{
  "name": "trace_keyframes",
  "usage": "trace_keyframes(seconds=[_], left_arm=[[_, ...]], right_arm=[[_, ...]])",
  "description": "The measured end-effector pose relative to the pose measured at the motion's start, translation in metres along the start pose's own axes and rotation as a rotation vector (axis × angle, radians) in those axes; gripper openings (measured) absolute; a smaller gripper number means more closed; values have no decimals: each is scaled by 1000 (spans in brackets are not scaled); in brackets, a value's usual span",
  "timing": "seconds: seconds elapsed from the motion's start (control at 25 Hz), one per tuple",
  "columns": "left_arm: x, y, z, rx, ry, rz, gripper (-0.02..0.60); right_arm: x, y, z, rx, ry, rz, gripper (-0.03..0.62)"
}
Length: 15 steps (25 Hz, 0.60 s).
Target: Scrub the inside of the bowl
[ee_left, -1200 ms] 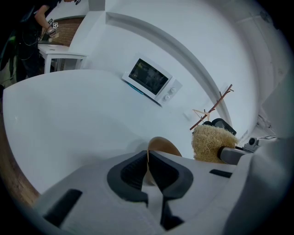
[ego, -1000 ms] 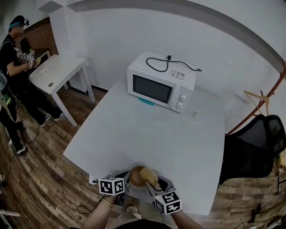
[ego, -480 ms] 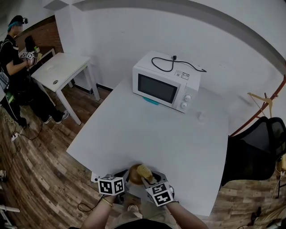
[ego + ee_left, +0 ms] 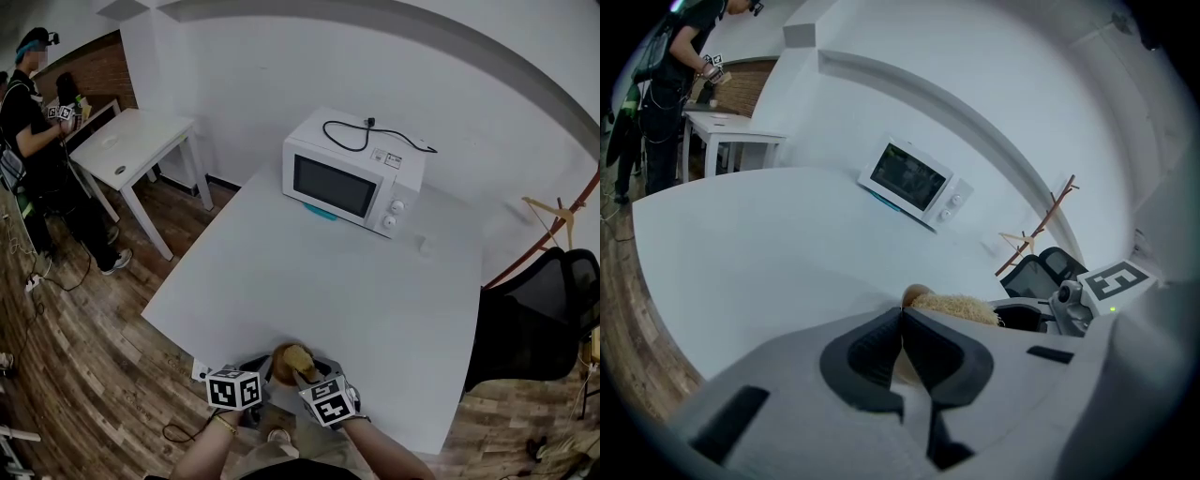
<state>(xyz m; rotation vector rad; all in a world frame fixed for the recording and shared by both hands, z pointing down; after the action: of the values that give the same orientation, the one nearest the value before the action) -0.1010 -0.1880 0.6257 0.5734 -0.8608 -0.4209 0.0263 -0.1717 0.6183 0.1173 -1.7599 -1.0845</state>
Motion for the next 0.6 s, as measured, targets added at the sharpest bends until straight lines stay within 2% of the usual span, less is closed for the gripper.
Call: trace_keyframes(seconds=[0.6], left_arm=[[-2, -1, -1, 4, -14, -24, 21]], right_arm=[[4, -10, 26, -44, -90, 13, 184]])
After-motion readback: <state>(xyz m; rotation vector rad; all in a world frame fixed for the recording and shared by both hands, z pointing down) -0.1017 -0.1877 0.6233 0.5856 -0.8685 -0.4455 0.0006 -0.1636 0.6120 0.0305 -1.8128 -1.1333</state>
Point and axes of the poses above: the fingertips, and each gripper's own axes: x forward along the fingers, z to its left, y out of its underside, the point moved 5 cm from there along -x, backward along the fingers
